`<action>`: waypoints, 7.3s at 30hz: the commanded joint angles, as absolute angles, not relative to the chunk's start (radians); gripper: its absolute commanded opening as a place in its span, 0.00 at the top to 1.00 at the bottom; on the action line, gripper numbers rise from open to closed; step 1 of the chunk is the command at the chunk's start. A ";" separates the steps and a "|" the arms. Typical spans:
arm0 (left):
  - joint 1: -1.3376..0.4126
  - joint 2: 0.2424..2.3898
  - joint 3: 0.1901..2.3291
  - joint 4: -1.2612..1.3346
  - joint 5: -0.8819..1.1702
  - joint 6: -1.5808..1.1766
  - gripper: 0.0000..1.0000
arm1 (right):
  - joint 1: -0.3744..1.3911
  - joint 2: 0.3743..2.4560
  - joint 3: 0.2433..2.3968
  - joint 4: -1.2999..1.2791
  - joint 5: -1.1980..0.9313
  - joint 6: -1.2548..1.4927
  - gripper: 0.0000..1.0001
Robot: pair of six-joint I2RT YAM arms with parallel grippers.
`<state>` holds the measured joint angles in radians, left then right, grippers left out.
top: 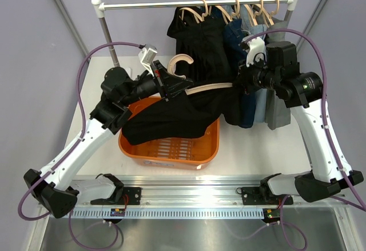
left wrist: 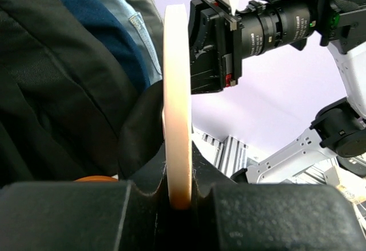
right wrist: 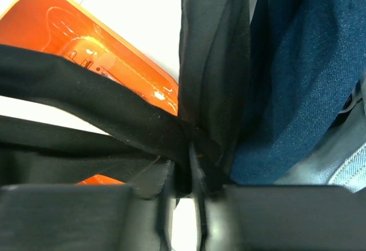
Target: Remove the skirt from the hanger
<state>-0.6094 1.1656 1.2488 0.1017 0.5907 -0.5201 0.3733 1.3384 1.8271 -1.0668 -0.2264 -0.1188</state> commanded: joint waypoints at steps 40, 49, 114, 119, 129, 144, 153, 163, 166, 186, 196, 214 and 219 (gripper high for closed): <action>-0.606 1.166 1.204 0.619 0.559 -0.760 1.00 | -0.041 1.146 1.534 -0.879 -0.775 -0.163 1.00; -0.684 1.325 1.246 0.885 0.339 -0.902 1.00 | -0.041 1.051 1.480 -0.692 -0.969 -0.037 1.00; -0.848 1.511 1.400 0.449 0.549 -0.687 1.00 | -0.026 1.190 1.858 -1.502 -0.717 -1.334 0.16; -0.868 1.540 1.472 0.434 0.595 -0.709 1.00 | 0.064 1.192 1.841 -1.431 -0.647 -1.390 0.16; -0.907 1.635 1.633 0.388 0.620 -0.732 1.00 | 0.172 1.134 1.755 -1.335 -0.574 -1.407 0.26; -0.936 1.815 1.862 0.405 0.604 -0.798 1.00 | 0.150 0.950 1.603 -1.226 -0.331 -1.417 0.91; -0.920 1.807 1.896 0.307 0.592 -0.690 0.88 | -0.041 0.874 1.549 -1.281 -0.356 -1.508 1.00; -0.884 1.740 1.876 0.164 0.577 -0.548 0.53 | -0.054 0.848 1.529 -1.284 -0.385 -1.442 1.00; -0.879 1.709 1.856 0.092 0.569 -0.502 0.49 | -0.057 0.845 1.526 -1.279 -0.387 -1.419 1.00; -0.816 1.344 1.336 -0.347 0.518 0.118 0.01 | -0.072 0.834 1.537 -1.270 -0.396 -1.356 1.00; -0.811 1.443 1.339 -0.338 0.558 0.071 0.47 | -0.071 0.856 1.605 -1.273 -0.416 -1.322 1.00; -0.514 1.256 1.391 -0.334 0.514 -0.057 1.00 | -0.072 0.856 1.583 -1.217 -0.325 -1.282 1.00; -0.506 1.246 1.446 -0.316 0.512 -0.083 1.00 | -0.072 0.877 1.612 -1.190 -0.331 -1.223 1.00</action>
